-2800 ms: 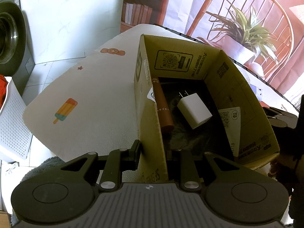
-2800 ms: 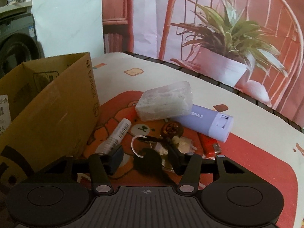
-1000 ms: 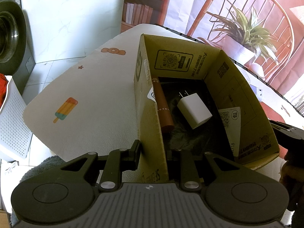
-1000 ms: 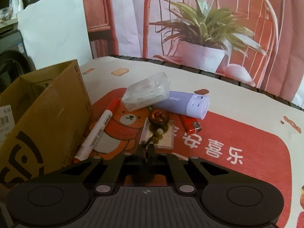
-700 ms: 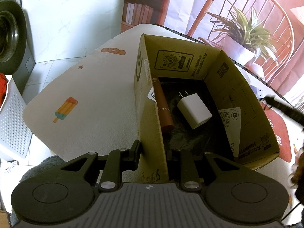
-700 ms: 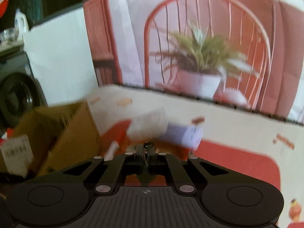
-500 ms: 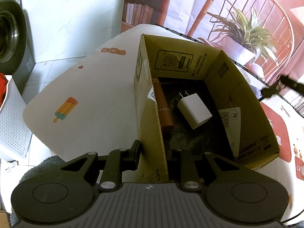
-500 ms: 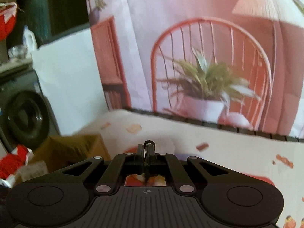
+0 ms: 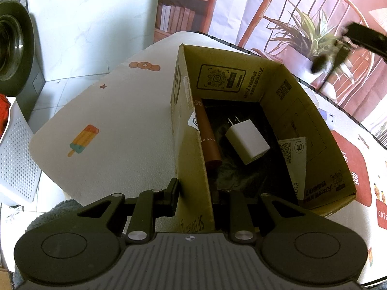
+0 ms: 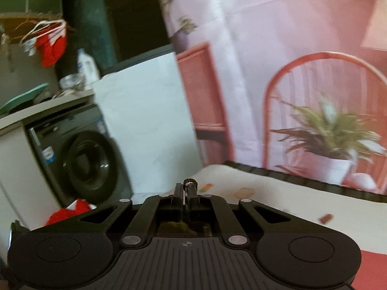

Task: Organize rigid objects
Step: 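Carry the keychain over the box and release it inside with the right gripper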

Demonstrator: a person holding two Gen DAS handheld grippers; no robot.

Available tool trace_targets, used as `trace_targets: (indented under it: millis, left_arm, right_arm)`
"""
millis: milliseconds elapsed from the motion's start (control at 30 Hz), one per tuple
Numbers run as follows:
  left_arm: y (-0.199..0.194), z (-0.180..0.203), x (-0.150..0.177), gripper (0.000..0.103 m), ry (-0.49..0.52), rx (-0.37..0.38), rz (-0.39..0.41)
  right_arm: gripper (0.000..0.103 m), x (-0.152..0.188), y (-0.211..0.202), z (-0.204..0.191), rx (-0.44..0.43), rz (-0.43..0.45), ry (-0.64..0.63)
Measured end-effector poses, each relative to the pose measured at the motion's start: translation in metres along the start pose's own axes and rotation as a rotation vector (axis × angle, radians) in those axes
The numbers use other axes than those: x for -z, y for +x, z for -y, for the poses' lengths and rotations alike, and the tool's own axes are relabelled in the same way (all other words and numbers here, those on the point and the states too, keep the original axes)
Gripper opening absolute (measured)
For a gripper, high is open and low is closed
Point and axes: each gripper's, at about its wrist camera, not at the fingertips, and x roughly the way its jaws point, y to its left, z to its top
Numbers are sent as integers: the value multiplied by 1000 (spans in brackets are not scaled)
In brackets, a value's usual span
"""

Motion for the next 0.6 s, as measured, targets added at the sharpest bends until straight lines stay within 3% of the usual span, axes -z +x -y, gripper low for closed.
trace_targets:
  millis: [300, 600]
  left_arm:
    - [0, 0, 0, 24, -1, 3, 1]
    - [0, 1, 0, 25, 2, 3, 2]
  right_arm:
    - [3, 14, 61, -32, -42, -145, -58]
    - [3, 32, 98, -34, 81, -245, -157]
